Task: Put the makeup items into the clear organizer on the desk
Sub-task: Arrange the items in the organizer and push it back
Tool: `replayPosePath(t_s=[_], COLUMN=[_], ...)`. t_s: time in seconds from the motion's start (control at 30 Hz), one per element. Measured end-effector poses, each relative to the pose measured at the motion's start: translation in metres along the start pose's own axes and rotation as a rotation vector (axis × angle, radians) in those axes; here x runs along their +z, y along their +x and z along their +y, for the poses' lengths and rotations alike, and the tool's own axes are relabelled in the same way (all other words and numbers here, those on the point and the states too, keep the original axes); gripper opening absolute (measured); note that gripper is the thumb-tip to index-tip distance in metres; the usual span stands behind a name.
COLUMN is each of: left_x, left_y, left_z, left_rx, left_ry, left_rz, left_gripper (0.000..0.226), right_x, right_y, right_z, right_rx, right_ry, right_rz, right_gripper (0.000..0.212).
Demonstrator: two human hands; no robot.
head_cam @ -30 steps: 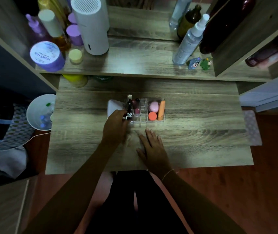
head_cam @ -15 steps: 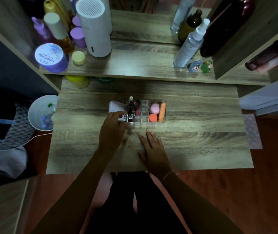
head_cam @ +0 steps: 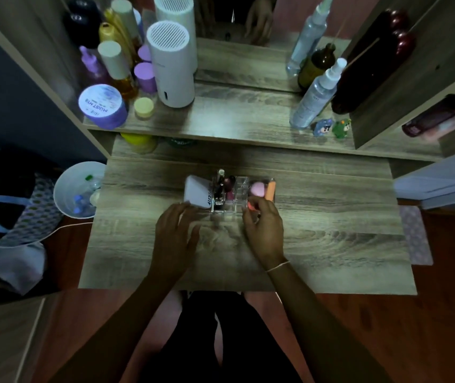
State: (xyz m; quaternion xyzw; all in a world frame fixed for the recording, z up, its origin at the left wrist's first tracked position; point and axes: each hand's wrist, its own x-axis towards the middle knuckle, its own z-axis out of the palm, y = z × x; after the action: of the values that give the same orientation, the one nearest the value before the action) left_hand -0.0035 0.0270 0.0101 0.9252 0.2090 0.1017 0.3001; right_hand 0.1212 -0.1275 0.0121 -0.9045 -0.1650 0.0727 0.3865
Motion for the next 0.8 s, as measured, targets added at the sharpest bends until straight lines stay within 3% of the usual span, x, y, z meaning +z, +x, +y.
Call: replayPosePath(t_s=[0.37,0.63,0.8], left_x=[0.008,0.008,0.008], left_y=[0.026,0.045,0.045], left_z=[0.017,0.025,0.024], left_rx=[0.14,0.2,0.188], left_ry=[0.133,0.254,0.282], left_rz=[-0.081,-0.051,-0.061], left_gripper=[0.052,0.066,0.064], right_x=[0.004,0.007,0.008], right_y=[0.022,0.033,0.035], right_z=[-0.016,-0.019,-0.013], right_rx=[-0.112,-0.221,-0.204], right_ry=[-0.076,-0.187,-0.157], right_rz=[-0.076,-0.195,-0.132], right_gripper=[0.039,0.046,0.034])
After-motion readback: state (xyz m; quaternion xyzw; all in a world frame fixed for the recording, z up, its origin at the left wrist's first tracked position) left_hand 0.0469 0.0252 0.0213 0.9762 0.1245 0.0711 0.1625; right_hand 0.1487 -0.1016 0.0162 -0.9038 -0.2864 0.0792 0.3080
